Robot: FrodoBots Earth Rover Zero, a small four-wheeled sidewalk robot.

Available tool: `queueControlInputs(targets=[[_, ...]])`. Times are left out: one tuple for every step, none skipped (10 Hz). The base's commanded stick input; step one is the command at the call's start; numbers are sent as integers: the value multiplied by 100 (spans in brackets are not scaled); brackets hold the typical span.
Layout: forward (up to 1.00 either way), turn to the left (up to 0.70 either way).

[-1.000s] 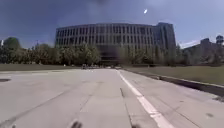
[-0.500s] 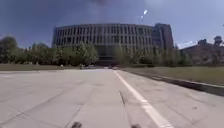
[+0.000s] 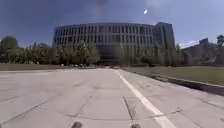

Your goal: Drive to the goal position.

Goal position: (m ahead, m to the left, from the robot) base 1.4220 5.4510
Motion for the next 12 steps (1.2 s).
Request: queueControlInputs(targets=[[85, 3], [85, 3], [85, 3], [85, 3], [85, 3], [85, 3], [85, 3], [85, 3], [85, 3], [85, 3], [85, 3], [85, 3]])
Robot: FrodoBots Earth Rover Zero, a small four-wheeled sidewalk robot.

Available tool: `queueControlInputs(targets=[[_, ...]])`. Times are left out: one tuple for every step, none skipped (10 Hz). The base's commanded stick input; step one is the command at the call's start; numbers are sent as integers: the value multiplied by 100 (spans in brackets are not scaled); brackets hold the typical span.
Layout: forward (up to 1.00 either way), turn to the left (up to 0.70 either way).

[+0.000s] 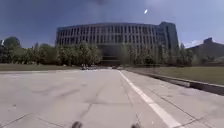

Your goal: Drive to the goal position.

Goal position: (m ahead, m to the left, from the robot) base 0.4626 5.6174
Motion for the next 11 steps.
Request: queueControlInputs(targets=[[85, 3], [85, -7], [85, -28], [85, -31], [85, -31], [85, -31], [85, -31], [85, -30], [85, -11], [85, 3], [85, 3]])
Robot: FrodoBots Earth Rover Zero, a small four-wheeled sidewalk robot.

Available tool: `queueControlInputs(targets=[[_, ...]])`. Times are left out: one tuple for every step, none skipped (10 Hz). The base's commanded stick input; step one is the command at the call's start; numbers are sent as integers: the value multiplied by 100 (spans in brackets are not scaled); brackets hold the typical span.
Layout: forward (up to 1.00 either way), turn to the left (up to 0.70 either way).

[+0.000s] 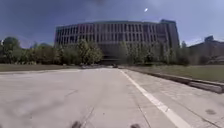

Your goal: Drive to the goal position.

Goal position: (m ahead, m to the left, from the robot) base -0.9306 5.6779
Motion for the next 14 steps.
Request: queueControlInputs(targets=[[85, 3], [85, 3], [85, 3], [85, 3], [85, 3], [85, 3], [85, 3], [85, 3], [85, 3], [85, 3], [85, 3], [85, 3], [85, 3], [85, 3]])
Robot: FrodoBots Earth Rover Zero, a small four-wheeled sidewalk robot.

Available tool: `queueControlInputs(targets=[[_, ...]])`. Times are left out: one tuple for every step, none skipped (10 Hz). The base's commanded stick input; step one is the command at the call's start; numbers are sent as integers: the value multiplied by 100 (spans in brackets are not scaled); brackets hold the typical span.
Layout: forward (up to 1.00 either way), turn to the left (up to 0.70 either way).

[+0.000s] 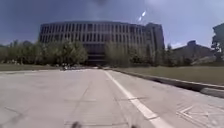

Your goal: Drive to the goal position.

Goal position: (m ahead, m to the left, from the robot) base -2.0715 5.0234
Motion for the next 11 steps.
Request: queueControlInputs(targets=[[85, 3], [85, 3], [85, 3], [85, 3], [85, 3], [85, 3], [85, 3], [85, 3], [85, 3], [85, 3], [85, 3]])
